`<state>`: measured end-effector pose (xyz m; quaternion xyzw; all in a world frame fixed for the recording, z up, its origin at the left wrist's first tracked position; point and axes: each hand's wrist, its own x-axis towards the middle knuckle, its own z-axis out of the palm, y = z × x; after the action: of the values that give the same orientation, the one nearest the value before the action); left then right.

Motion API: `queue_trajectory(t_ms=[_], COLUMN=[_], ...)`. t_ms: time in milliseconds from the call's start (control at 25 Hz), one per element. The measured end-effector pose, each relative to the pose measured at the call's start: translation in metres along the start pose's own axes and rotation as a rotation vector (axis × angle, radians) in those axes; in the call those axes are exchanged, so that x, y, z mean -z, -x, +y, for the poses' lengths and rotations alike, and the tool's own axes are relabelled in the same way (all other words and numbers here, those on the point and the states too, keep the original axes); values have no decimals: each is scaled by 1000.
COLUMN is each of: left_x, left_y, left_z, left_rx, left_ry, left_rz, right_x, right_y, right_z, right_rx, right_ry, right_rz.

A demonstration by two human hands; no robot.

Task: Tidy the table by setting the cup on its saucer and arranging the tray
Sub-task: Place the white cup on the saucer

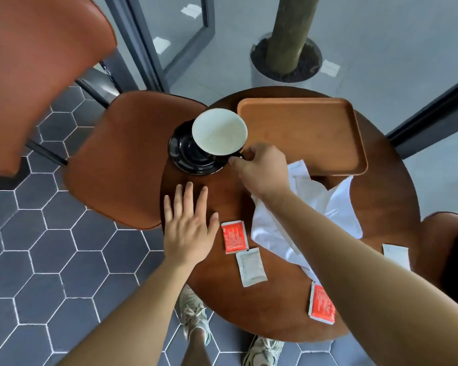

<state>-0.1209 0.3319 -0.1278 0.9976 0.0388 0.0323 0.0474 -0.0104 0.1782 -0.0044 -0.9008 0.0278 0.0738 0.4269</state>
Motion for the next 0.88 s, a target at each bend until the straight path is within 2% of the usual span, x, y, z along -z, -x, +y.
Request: queue_trajectory(t_ms=[440, 880], left_x=[1, 1], left_y=[1, 0], left_z=[0, 1], left_rx=[6, 11], left_ry=[12, 10], left_rz=[-17, -16], right_x=[-55, -65], right_y=[-26, -16], right_z=[-8, -10], right_rx=[-92, -50], right_ry=[33, 111], right_rz=[18, 11])
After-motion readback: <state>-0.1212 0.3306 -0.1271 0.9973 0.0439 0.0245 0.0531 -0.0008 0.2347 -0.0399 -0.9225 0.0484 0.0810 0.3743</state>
